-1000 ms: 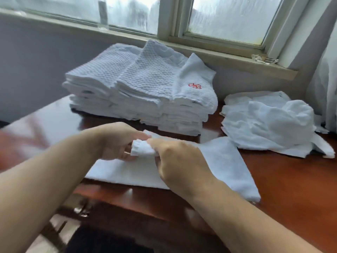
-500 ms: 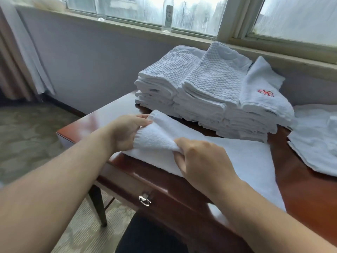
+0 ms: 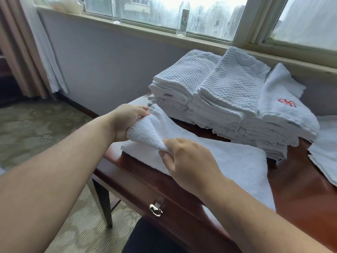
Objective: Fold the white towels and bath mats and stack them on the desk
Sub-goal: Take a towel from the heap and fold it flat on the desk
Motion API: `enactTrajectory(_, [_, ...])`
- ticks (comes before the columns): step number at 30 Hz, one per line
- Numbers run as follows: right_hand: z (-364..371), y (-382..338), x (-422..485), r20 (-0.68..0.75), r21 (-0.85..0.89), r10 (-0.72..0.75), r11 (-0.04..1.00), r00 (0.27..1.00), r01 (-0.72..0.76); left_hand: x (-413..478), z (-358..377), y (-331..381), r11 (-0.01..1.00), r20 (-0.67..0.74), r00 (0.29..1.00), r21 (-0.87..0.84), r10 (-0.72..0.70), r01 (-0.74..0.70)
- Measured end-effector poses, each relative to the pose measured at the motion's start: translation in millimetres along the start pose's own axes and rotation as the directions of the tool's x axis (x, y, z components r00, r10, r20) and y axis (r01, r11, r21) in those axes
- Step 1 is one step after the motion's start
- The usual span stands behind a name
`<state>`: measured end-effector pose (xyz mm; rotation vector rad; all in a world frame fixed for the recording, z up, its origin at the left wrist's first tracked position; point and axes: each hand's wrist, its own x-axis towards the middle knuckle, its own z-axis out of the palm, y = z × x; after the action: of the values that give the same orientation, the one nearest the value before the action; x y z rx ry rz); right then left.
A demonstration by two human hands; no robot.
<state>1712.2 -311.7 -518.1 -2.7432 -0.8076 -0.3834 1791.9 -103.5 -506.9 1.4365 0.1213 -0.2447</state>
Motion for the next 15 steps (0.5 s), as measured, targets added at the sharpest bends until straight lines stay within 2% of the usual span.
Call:
enactTrajectory(6, [4.9,4.2,4.3,0.029,0.112,-0.005,0.994,1.0,0.002,0.5,-11.9,-10.3,0.985,0.059,0.998,-0.171,0.004,0.006])
enactTrajectory(9, [6.2,8.9,3.6,0.108,0.265,-0.033,0.964,0.994,0.003,5.5,-20.8,-15.3,0.981,0.064,0.998,-0.191,-0.025,0.037])
enactTrajectory(11, [4.3,15.0,3.6,0.111,0.345,-0.051,0.939,0.993,0.01,8.6,-27.0,-17.2,0.979,0.051,0.998,-0.197,-0.046,0.055])
enactTrajectory(13, [0.4,22.9,4.0,0.111,0.333,-0.064,0.943,0.992,0.023,9.5,-31.9,-18.7,0.98,0.047,0.998,-0.188,-0.051,0.059])
enactTrajectory(15, [-3.1,31.9,4.4,0.085,0.217,-0.076,0.975,0.993,0.056,8.9,-35.2,-17.8,0.99,0.014,0.999,-0.132,-0.046,0.047])
